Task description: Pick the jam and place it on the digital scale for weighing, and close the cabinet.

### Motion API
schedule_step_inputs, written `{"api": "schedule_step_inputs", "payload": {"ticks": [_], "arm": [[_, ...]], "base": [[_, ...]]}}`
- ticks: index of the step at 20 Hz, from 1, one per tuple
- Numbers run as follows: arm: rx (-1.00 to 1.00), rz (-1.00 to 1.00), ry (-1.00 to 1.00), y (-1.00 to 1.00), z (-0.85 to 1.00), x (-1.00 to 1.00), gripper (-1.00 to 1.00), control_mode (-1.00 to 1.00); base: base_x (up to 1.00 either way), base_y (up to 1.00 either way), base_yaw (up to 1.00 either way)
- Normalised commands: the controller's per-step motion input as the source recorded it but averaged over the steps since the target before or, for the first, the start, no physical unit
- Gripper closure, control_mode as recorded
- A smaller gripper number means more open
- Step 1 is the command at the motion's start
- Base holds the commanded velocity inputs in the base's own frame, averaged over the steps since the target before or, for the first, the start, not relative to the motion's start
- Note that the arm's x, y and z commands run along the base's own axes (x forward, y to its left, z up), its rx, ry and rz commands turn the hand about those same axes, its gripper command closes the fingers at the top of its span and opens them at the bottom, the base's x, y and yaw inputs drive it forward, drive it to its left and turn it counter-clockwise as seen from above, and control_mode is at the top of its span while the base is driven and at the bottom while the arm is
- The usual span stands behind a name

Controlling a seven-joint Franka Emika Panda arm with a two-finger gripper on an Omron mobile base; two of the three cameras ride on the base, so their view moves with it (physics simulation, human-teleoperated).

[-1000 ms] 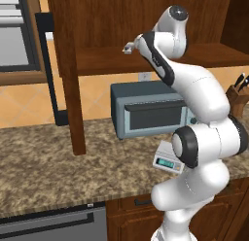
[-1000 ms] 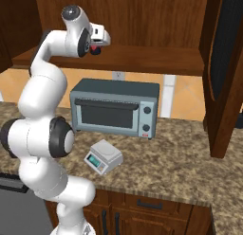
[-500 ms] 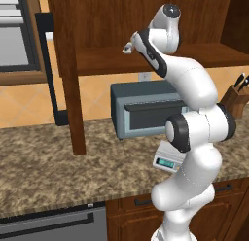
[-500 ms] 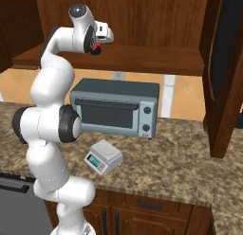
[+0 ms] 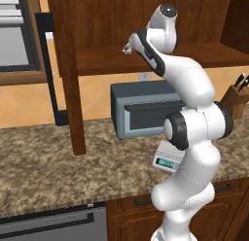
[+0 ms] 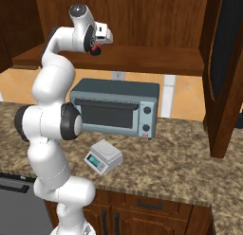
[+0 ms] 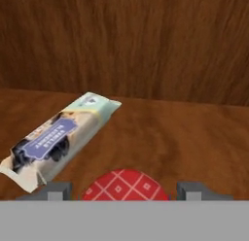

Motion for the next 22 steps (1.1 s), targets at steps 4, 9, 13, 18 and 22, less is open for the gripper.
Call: {"api": "schedule_step_inputs", "payload": {"ticks": [4, 9, 13, 18, 22], "arm": [[0.00, 0.00, -0.12, 0.06, -0.22, 0.07, 1.00, -1.00], [0.00, 0.00, -0.21, 0.08, -0.13, -0.35, 1.00, -1.00], [0.00, 0.00, -0.20, 0.02, 0.20, -1.00, 1.00, -1.00], [0.06, 0.00, -0.01, 0.00, 0.45, -1.00, 1.00, -1.00], [0.01, 0.00, 0.09, 0.00, 0.42, -1.00, 1.00, -1.00]], "base": [[0.00, 0.00, 0.00], [0.00, 0.00, 0.00], [0.00, 0.00, 0.00], [0.00, 0.00, 0.00], [0.00, 0.00, 0.00]]}}
